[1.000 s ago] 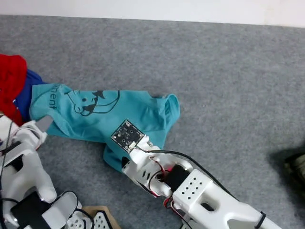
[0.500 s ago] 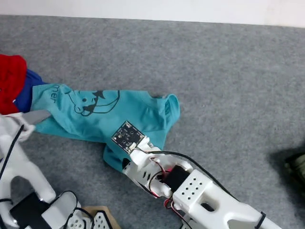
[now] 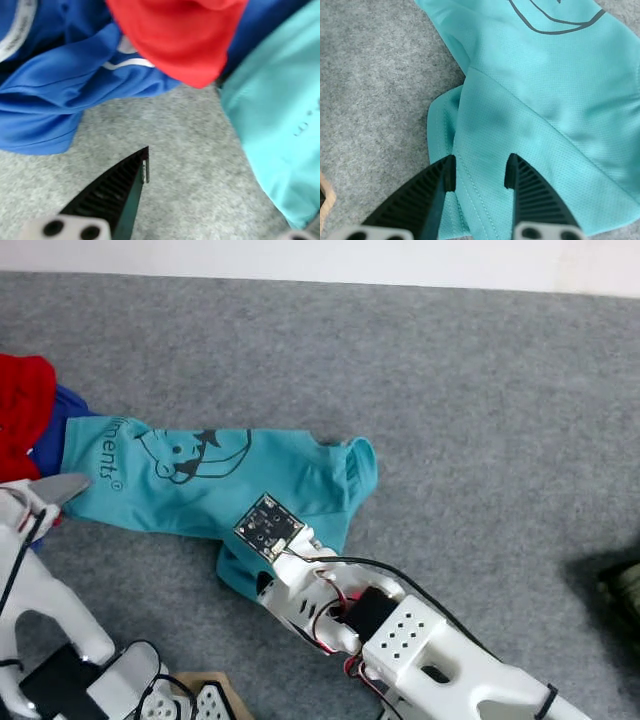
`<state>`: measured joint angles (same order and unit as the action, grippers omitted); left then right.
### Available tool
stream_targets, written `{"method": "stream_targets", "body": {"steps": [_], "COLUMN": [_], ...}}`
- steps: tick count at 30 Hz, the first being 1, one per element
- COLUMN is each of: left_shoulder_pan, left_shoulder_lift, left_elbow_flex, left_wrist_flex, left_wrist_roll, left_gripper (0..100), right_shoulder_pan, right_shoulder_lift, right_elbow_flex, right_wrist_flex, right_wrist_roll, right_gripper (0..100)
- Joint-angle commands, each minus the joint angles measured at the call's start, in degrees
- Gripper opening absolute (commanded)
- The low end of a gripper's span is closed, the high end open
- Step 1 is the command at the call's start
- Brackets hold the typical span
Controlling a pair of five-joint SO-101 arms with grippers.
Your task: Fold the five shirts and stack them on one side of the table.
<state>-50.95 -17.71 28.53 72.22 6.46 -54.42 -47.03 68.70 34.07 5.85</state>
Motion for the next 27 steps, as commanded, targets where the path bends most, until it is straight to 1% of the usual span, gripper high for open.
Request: {"method": "stream_targets", "body": {"steps": [1,2,5,6,8,10,14,17,21,23,27], "left_shoulder_pan": [7.9,9.4,13.0,14.0,15.8,17.1,19.3,19.6,19.6,19.5,19.4], "left_shoulder_lift": [-1.4,-1.4,-1.4,-1.4,-1.3,-1.3,-1.2,-1.2,-1.2,-1.2,0.0], "left_elbow_flex": [3.5,5.6,11.3,12.6,14.5,16.1,19.2,19.8,19.6,20.0,20.8], "left_wrist_flex": [-4.3,-7.4,-17.9,-20.6,-24.3,-26.6,-31.5,-33.0,-33.0,-33.0,-34.1], "left_wrist_roll": [1.0,2.7,6.9,7.7,9.3,11.0,14.1,15.3,16.7,18.3,23.3], "left_gripper": [51,51,51,51,51,51,51,51,51,51,51], "right_shoulder_pan": [-0.6,-0.7,-0.7,-0.7,-0.7,-1.5,-4.0,-4.5,-3.6,-2.1,-0.1], "right_shoulder_lift": [0.0,0.0,0.0,0.0,0.1,1.0,10.2,20.4,31.4,34.4,35.4], "right_elbow_flex": [-0.7,-0.7,-0.7,-0.7,-0.6,-0.7,-4.7,-10.6,-19.4,-22.4,-24.1], "right_wrist_flex": [-1.0,-1.1,-1.7,-2.7,-4.0,-4.9,-5.9,-5.9,-5.9,-5.9,-5.9], "right_wrist_roll": [-0.6,-0.6,-1.1,-2.5,-4.7,-5.0,-5.3,-5.4,-5.0,-5.0,-5.0], "right_gripper": [3.5,0.2,4.3,5.8,7.5,8.0,8.0,7.7,0.3,1.1,1.1]}}
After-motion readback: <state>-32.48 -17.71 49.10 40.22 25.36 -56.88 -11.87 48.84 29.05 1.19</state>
